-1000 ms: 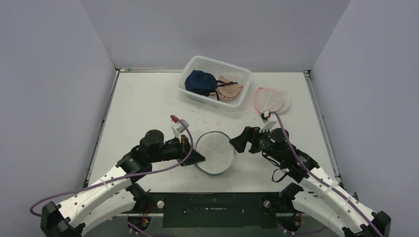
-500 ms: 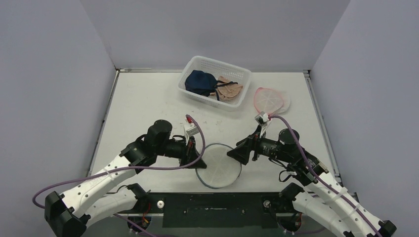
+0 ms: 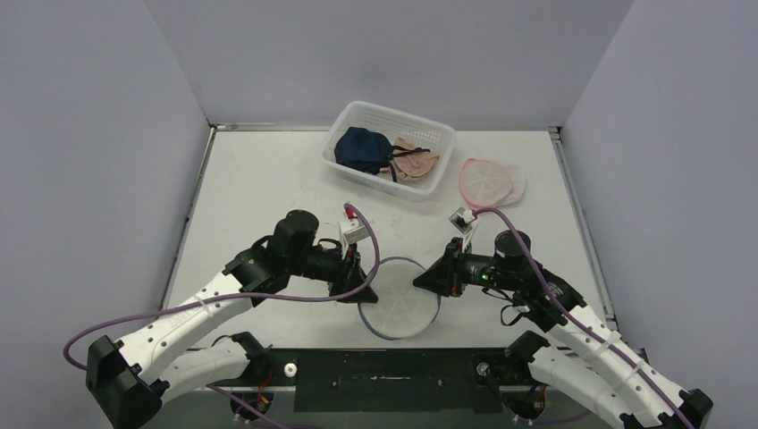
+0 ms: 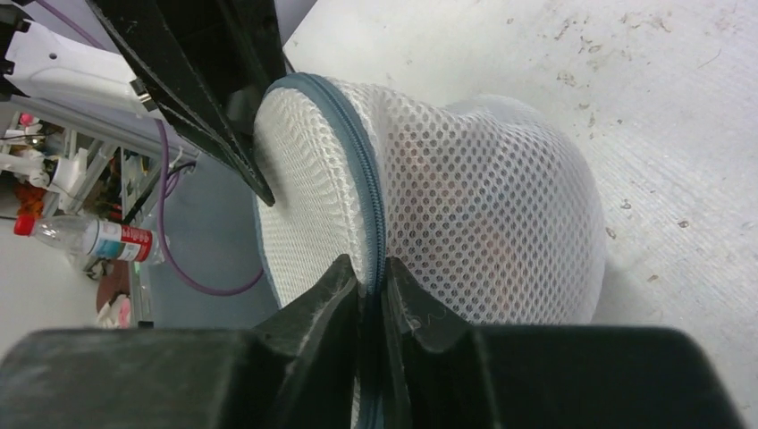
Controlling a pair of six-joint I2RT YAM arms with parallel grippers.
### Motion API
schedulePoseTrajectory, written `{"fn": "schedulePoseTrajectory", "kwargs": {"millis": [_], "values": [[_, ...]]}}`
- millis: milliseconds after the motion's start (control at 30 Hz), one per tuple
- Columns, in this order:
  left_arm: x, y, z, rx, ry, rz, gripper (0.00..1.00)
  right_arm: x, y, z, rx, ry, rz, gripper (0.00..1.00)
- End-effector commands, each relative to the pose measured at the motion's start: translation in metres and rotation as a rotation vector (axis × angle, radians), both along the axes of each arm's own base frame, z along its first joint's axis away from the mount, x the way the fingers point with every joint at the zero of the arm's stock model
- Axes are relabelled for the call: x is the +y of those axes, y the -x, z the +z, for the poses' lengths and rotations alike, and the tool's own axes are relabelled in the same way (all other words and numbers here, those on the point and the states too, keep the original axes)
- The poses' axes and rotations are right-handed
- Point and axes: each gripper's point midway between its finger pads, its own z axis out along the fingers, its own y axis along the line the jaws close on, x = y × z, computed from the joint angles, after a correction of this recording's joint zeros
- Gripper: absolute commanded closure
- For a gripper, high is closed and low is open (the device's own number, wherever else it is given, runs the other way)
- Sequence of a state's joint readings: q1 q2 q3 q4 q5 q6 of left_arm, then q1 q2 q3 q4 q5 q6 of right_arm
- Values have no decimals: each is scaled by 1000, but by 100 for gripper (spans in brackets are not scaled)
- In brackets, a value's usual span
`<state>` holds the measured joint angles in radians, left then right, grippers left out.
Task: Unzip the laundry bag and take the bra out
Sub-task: Adjust the laundry bag at the center of the board.
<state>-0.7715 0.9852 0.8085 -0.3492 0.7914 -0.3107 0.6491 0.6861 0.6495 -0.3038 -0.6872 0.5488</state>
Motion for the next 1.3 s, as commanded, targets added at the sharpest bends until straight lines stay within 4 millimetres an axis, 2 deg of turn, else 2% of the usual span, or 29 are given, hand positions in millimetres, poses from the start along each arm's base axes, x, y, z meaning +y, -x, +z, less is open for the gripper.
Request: {"fn": "schedulePoseTrajectory", "kwargs": {"millis": [0,67,167,200,233,300,333,367,400,433,500,700,800,933,1000,1267], "values": [[-4,-25,30,-123,59,113,62,5,-6,12,-10,-62,-22,94],[2,-38,30,-134,62,220,44,5,-15,20,-9,-94,-84,95],[18,-60,29,-91,98,475,19,-2,-42,31,-8,-178,-269,95],[24,-65,29,-56,131,552,5,-5,-51,33,6,-218,-332,95],[31,-65,30,-19,184,616,3,-8,-59,39,10,-276,-396,95],[36,-64,31,78,318,696,4,-18,-72,46,29,-405,-510,95],[36,-63,25,145,396,715,4,-22,-78,55,21,-488,-550,95],[38,-60,34,196,474,723,4,-26,-83,50,50,-520,-596,95],[39,-60,20,264,491,750,4,-26,-85,48,68,-561,-624,95],[41,-61,19,309,517,779,4,-27,-90,45,76,-571,-654,95],[40,-57,6,370,520,820,4,-20,-91,39,106,-594,-692,95],[26,-47,3,440,585,930,4,-5,-88,13,194,-656,-805,95],[19,-51,-8,489,570,985,1,0,-86,3,234,-672,-815,95],[12,-58,-24,547,577,1039,11,-2,-83,-12,279,-695,-824,95],[7,-58,-32,568,564,1052,13,-6,-82,-19,291,-689,-835,95],[-4,-62,-50,595,541,1082,21,-13,-77,-24,317,-717,-834,95]]}}
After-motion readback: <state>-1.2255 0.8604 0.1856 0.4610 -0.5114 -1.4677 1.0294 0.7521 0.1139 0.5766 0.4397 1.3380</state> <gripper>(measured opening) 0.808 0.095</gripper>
